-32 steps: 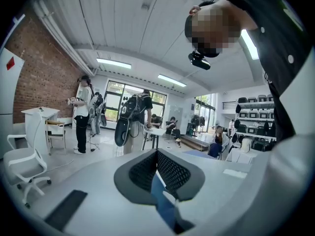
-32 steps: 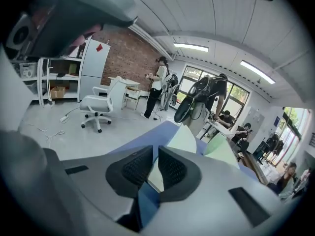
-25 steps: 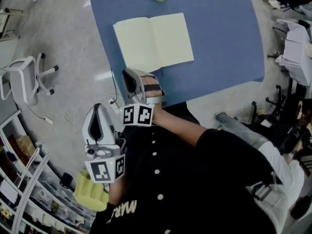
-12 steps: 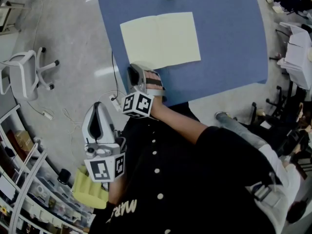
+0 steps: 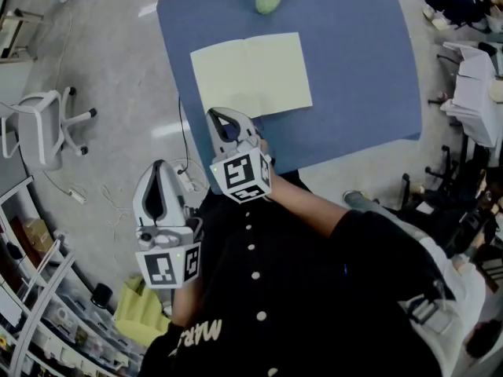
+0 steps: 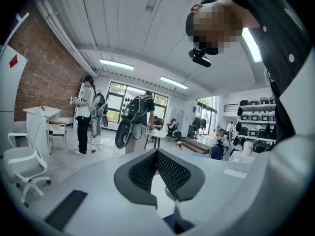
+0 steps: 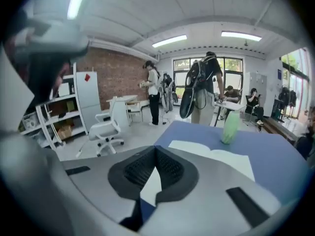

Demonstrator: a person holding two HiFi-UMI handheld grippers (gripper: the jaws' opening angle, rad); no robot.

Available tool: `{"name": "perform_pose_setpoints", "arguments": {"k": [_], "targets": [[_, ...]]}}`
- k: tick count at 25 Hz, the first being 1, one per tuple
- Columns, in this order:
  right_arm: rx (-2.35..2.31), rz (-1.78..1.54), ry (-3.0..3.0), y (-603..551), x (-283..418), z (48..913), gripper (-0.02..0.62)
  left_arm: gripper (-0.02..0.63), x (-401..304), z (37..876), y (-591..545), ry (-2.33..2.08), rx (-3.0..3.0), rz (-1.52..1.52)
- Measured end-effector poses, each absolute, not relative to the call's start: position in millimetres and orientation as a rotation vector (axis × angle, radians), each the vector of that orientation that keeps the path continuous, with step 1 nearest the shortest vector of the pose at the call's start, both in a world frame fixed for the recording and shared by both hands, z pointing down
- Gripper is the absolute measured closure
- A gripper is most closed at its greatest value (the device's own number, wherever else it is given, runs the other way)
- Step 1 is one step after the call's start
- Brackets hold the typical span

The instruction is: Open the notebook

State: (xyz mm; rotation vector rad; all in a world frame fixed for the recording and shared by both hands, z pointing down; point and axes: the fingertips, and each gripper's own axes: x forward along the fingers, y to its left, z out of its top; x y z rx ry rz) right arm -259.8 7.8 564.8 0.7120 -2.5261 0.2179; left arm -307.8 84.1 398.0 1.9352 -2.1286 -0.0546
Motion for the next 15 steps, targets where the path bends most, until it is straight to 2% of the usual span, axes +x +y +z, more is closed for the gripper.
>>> {"name": "perform_pose_setpoints", "arguments": {"k": [7, 15], "targets": [[0.846, 0.324, -2.777, -31.9, -182.1, 425.7, 0.592, 0.603, -278.0, 357.8, 70.9, -2.146, 2.027, -0.091], [1.041, 0.089, -2.886, -69.1, -81.6, 327.4, 0.592, 0.603, -262.1, 321.1, 61.9, -2.192, 2.104, -0.093]]}}
